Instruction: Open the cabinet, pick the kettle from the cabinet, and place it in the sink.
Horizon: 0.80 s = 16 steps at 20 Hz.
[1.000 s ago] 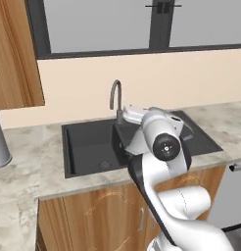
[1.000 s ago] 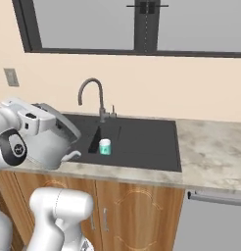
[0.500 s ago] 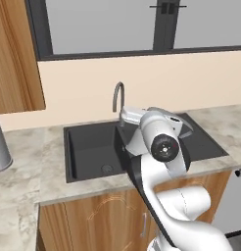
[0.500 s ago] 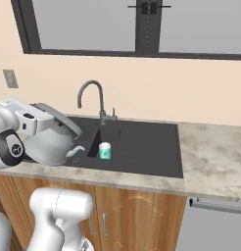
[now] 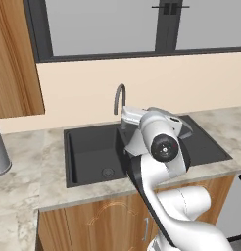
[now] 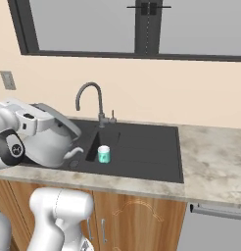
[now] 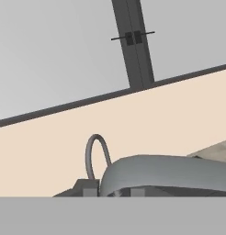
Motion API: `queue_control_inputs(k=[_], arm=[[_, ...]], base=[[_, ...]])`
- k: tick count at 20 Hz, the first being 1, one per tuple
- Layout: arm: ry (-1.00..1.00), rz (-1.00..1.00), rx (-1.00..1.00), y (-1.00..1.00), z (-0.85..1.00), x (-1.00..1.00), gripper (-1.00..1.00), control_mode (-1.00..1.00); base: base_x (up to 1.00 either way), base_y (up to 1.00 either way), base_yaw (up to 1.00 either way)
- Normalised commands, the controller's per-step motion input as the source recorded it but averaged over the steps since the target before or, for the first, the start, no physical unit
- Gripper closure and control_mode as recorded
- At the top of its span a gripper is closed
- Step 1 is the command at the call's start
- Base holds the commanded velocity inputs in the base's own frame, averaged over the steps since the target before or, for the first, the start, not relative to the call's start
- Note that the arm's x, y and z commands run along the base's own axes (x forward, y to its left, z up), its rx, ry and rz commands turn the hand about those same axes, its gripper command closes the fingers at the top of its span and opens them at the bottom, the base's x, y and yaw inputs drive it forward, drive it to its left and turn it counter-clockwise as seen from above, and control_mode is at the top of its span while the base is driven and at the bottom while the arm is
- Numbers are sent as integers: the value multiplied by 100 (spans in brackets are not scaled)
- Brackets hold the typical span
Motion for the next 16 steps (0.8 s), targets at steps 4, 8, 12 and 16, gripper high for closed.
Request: queue_control_inputs(k=[4,8,12,16], arm=[[0,0,0,0,0,0,100,100],[0,0,0,0,0,0,100,100],[0,0,0,0,0,0,100,100],[0,0,0,0,0,0,100,-100]], base=[[0,0,0],[0,0,0],[0,0,0],[0,0,0]])
